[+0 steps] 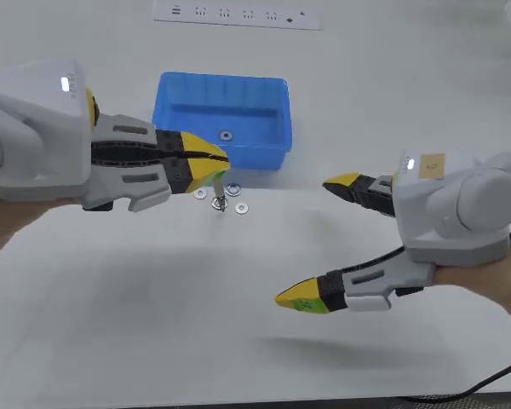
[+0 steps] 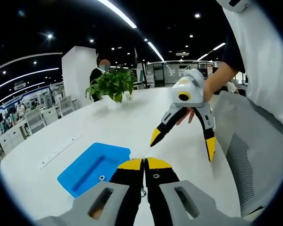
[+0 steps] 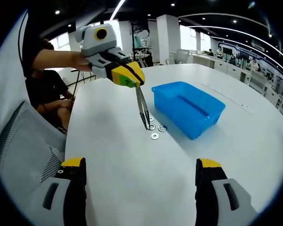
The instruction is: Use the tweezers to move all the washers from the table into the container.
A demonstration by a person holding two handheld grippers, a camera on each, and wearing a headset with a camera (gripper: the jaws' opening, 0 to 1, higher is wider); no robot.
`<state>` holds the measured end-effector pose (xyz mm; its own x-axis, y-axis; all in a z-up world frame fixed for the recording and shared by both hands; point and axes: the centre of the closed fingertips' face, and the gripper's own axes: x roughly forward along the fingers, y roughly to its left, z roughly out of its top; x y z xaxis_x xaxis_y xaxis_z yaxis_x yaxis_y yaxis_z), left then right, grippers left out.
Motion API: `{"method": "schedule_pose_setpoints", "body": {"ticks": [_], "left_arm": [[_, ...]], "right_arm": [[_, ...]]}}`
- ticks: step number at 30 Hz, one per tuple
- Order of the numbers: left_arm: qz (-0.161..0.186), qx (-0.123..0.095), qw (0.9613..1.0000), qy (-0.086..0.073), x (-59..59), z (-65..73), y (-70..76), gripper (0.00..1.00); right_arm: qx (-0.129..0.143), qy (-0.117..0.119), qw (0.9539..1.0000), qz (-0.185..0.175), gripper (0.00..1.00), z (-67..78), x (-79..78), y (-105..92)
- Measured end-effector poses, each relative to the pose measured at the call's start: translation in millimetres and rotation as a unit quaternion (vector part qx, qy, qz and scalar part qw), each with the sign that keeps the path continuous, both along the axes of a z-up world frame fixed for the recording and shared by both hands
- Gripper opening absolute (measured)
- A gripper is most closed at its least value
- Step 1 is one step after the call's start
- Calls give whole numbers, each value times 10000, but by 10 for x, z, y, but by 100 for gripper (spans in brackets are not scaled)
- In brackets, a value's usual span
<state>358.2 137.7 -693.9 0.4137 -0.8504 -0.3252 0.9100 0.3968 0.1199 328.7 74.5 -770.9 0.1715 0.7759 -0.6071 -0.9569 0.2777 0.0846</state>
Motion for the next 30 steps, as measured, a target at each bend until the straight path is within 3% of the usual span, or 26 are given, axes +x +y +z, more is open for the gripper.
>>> {"method": "schedule_pose_setpoints", "body": {"ticks": [7, 13, 16, 18, 21, 25, 30], "left_arm": [[8, 61, 9999, 80, 8, -20, -2, 4], [37, 299, 9993, 242, 35, -32, 22, 4], [-46, 439, 9988, 226, 17, -39, -1, 4], [-71, 513, 9984, 205, 14, -40, -15, 4], [-93, 570, 9981, 211, 14, -41, -31, 4], [-97, 592, 9980, 222, 12, -45, -42, 4], [-100, 587, 9978, 275, -18, -49, -40, 4]], "right_arm": [[44, 73, 10000, 11, 96, -18, -19, 25], [62, 119, 9998, 175, 80, -4, 34, 154], [186, 168, 9994, 254, 67, 29, 84, 271], [290, 381, 9985, 281, 60, 40, 76, 346], [461, 405, 9976, 317, 51, 79, 149, 480], [466, 264, 9980, 343, 26, 71, 285, 601], [492, 203, 9971, 540, 27, 61, 321, 727]]}}
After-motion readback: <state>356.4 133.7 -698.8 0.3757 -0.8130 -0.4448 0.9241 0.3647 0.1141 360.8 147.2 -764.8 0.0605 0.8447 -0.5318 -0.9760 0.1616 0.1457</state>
